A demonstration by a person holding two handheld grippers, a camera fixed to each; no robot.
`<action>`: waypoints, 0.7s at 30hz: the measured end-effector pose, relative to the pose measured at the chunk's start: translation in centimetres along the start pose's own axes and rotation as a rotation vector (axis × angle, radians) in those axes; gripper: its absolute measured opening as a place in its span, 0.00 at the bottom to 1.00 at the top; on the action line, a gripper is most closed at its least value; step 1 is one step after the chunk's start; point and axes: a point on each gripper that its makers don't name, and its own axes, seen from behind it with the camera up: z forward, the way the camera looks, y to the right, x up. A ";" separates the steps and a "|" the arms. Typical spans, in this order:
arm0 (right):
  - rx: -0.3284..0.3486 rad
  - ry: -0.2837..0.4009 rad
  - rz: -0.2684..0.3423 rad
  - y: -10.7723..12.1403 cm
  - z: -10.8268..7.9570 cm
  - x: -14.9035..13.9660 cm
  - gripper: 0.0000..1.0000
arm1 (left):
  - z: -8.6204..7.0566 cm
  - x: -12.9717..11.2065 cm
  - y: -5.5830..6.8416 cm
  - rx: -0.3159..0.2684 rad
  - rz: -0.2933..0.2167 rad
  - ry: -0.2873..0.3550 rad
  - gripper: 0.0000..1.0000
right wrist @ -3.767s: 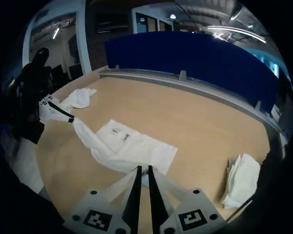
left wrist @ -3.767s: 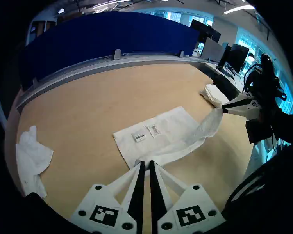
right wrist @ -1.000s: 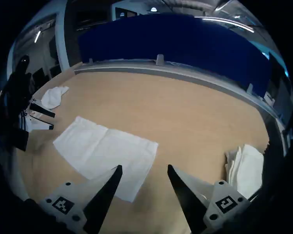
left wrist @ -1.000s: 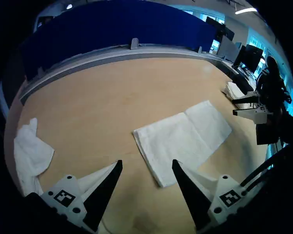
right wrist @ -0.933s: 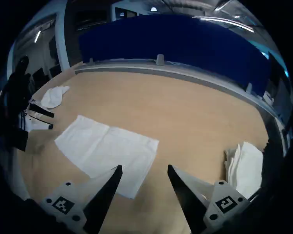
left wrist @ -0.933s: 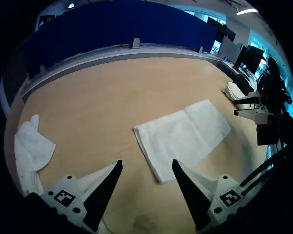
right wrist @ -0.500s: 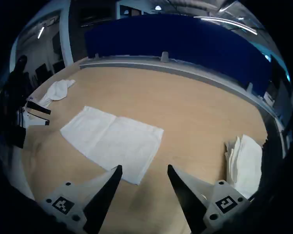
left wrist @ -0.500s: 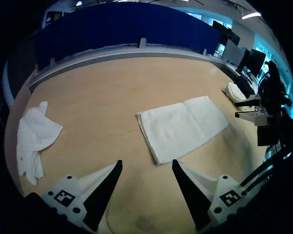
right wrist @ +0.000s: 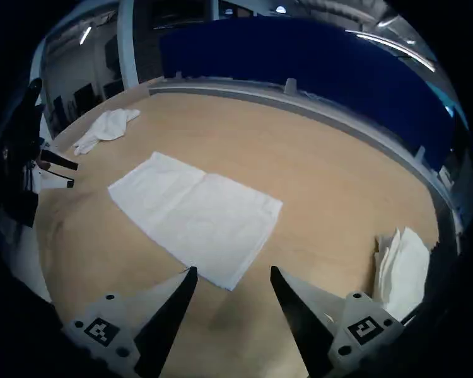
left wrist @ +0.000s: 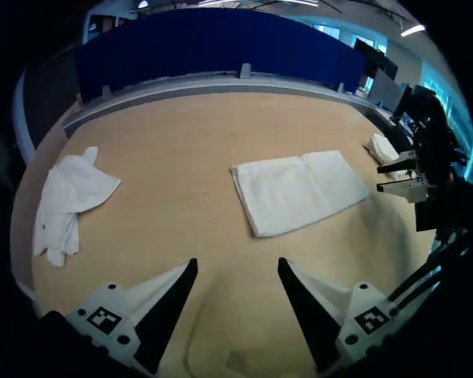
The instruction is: Fold towel
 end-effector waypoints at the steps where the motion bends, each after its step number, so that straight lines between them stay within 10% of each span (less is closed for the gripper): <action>1: 0.006 -0.006 -0.009 -0.1 0.1 -0.2 0.90 | -0.3 -0.2 -0.1 0.007 -0.006 0.002 0.94; 21: 0.063 -0.117 -0.099 -1.1 2.9 -4.2 0.54 | -4.1 -4.2 -0.8 0.047 -0.091 -0.015 0.94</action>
